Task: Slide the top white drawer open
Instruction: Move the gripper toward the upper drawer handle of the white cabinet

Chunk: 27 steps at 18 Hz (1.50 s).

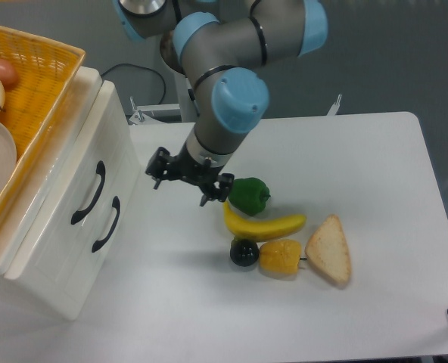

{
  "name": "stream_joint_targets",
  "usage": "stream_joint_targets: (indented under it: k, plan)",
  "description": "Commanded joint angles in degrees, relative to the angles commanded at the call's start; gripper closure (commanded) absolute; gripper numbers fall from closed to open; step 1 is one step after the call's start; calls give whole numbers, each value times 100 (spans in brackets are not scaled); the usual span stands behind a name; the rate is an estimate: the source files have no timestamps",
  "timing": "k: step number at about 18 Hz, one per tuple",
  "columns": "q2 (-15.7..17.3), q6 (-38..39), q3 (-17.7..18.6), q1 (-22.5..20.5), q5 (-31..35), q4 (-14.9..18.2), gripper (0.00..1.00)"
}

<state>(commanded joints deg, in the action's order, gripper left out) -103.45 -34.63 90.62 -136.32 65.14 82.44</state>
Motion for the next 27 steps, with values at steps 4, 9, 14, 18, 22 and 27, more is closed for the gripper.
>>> stream_joint_targets:
  k: [4,9,14,18,22,27]
  plan:
    - [0,0,0,0,-221,0,0]
    - [0,0,0,0,-353,105,0]
    - [-35,17,0,167,-370,141,0]
    - [-44,26,-35,237,-432,132,0]
    - [-62,26,-53,246,-432,123,0]
    - [-132,70,-70,378,-441,114,0]
